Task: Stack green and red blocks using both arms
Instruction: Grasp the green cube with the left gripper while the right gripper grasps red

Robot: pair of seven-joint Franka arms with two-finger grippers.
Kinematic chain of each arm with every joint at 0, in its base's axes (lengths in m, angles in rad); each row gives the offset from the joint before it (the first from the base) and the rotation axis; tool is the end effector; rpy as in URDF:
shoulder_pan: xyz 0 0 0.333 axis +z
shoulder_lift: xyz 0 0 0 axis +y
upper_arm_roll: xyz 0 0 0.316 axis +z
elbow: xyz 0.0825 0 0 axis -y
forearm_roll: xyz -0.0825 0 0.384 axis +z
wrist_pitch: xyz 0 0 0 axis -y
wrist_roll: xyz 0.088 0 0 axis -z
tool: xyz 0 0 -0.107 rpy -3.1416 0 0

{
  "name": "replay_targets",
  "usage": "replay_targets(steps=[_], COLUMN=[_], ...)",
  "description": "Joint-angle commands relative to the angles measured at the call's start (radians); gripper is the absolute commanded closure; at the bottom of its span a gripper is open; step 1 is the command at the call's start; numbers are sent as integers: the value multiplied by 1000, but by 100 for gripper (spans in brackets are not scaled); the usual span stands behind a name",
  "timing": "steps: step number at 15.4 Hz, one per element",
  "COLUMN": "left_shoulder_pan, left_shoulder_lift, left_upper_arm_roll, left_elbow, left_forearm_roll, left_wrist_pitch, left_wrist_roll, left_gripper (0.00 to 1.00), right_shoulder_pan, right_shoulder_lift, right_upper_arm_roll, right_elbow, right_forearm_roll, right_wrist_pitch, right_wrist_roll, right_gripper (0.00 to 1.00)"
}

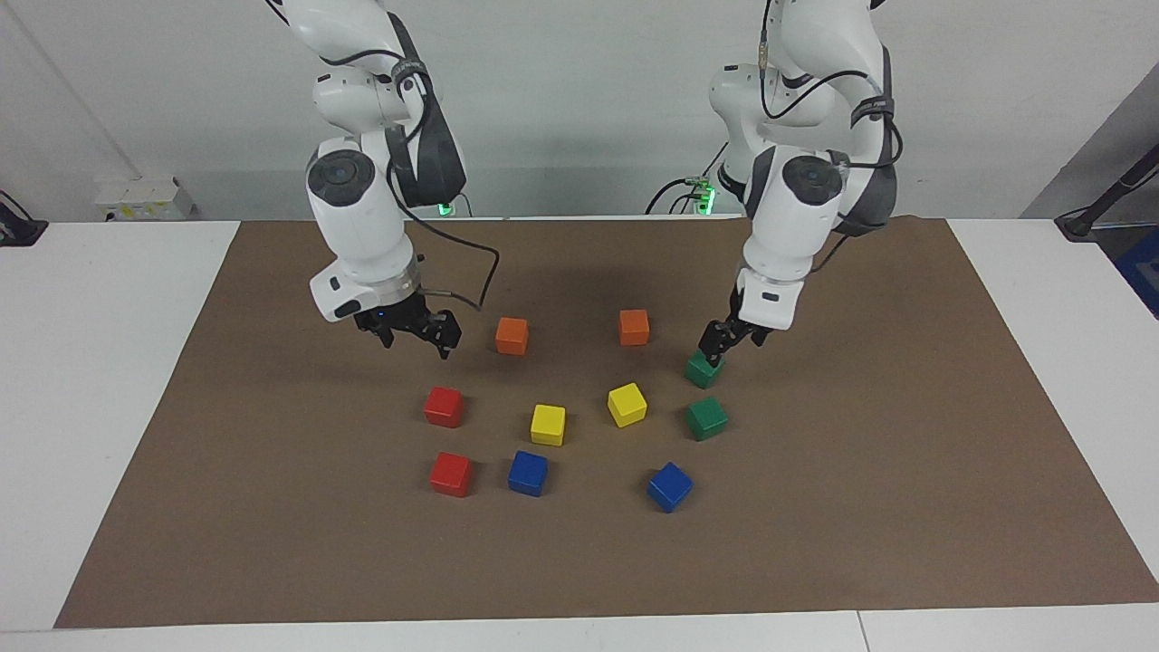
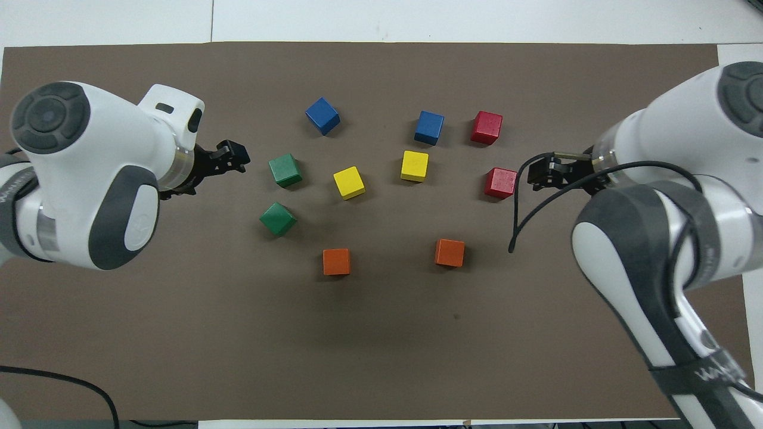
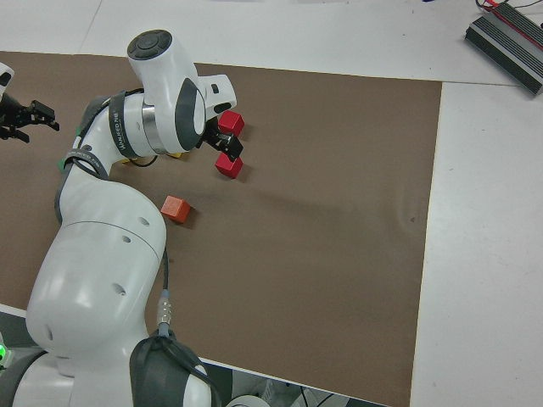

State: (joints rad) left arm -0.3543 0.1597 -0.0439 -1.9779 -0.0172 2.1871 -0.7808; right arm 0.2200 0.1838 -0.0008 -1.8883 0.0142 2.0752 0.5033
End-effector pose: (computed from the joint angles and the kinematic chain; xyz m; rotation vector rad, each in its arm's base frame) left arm 0.5468 -0.2299 0.3929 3.0364 0.6043 0.0456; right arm 0.5890 0.1320 0.4097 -3.0960 0.4536 0.0023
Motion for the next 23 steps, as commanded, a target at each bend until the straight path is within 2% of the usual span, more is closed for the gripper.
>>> replay_targets(steps=[1,3,7,9,10,11,12,14,16,17,18,19,20,21,23], left_shoulder_pan=[-29,-43,-23,-15,-20,-21,-26,-64,-69,-57,-39,4,59,110,234], left_shoulder_lift=[44,75,96,95,95,95,95,90,90,92,93,95,93,89,90], left_upper_arm_roll=[18,19,22,22,22,22,22,24,24,24,29,30,29,30,29], left_elbow=[-41,-62,-75,-117,-122,-121,-118,-119,-116,-110,-92,-57,-32,-16,2], left_forearm_roll=[-1,-1,0,0,0,0,2,6,10,20,48,69,86,85,86], left_wrist_pitch=[42,92,131,172,172,172,168,134,131,129,116,73,30,7,2], left_wrist_roll=[-37,-52,-51,-55,-63,-99,-136,-197,-229,-213,-187,-135,-17,127,362], left_gripper=[0,0,0,0,4,45,79,100,100,100,100,100,100,100,100], right_shoulder_pan=[1,1,1,10,21,21,21,24,24,24,24,24,24,24,24], right_shoulder_lift=[28,55,118,147,157,158,164,177,177,177,177,177,177,177,177], right_upper_arm_roll=[-2,-2,-2,-2,-2,-2,-2,-2,-2,-2,-2,-2,-2,-2,-2], right_elbow=[-26,-26,-28,-28,-28,-29,-28,-31,-58,-66,-71,-71,-71,-71,-68], right_forearm_roll=[6,6,4,6,6,6,4,4,4,4,4,4,4,4,4], right_wrist_pitch=[71,100,173,196,200,201,203,218,255,267,273,273,273,272,269], right_wrist_roll=[44,64,77,92,95,93,92,92,81,80,78,78,77,78,78], right_gripper=[0,0,0,0,0,0,0,0,4,17,40,67,93,100,100])
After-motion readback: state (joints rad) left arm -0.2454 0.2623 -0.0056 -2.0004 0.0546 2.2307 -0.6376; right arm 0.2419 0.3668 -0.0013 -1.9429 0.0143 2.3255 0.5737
